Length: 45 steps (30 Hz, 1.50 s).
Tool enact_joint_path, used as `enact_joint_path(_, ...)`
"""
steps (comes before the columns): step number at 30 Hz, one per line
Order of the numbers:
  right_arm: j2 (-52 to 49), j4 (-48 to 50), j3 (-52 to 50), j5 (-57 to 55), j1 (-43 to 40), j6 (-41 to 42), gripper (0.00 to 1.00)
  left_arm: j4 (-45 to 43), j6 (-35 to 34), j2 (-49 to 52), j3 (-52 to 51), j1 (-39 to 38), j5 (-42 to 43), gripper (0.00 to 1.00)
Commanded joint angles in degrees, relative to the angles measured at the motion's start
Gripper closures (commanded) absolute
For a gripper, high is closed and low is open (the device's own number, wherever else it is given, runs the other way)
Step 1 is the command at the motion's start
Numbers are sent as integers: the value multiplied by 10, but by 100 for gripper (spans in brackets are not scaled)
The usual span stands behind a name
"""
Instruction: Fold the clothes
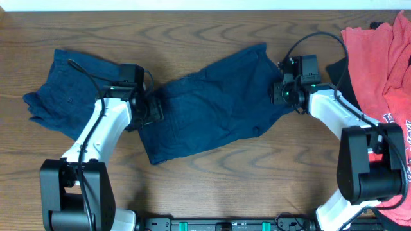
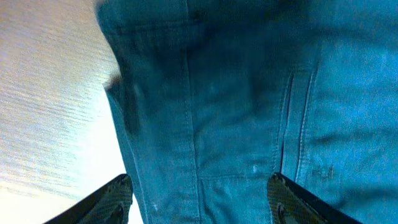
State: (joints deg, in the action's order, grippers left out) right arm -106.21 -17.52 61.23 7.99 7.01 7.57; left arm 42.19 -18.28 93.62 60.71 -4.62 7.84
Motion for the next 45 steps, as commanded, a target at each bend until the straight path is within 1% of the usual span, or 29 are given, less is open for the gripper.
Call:
enact_joint_path(1,-10,-5,5,-33,0,26,46,29,0,-10,-12,-2,23,29)
enact_joint_path(3,-4,-4,5,-33,0,43,43,50,0,-10,-13,-2,23,29)
enact_joint_path(5,2,-10,5,-33,-2,62,43,64,0,-10,-13,-2,22,29)
enact_joint_path(9,5,-18,5,-35,-9,112,45,76,0,-10,-12,-2,22,28)
enact_joint_path(13,5,-38,5,-51,-10,137,48,93,0,-10,-12,-2,22,28)
enact_joint_path(15,4,-66,5,-75,-10,151,54,110,0,-10,-13,-2,22,23)
enact_joint_path(18,1,-96,0,-98,-10,150,55,119,0,-10,-19,-2,23,13)
enact_joint_path(21,1,-119,-3,-123,-11,140,54,96,-7,-8,-35,-2,22,4)
enact_joint_path(23,1,-140,-3,-147,-11,140,54,67,-23,-7,-54,-2,23,1)
enact_joint_path(26,1,-172,-3,-179,-11,141,54,18,-34,-7,-85,-2,30,2)
enact_joint_path(28,1,-186,-3,-187,-11,143,53,-17,-34,-7,-104,-2,61,2)
enact_joint_path(32,4,-188,-2,-171,-9,142,49,-73,-34,-7,-125,-2,114,2)
enact_joint_path(36,27,-188,-2,-150,-8,142,49,-117,-33,-7,-139,-2,126,2)
enact_joint_path(39,66,-187,-2,-150,-5,137,48,-145,-31,-7,-146,-2,132,1)
enact_joint_path(40,80,-184,-2,-150,-3,132,48,-151,-31,-7,-146,-2,132,7)
enact_joint_path(43,122,-167,-2,-121,4,95,51,-172,-19,-7,-146,-2,148,43)
enact_joint_path(44,133,-157,-2,-93,6,70,54,-180,-12,-7,-146,-2,156,56)
enact_joint_path(45,140,-147,-2,-66,9,49,57,-185,-4,-7,-146,-2,160,75)
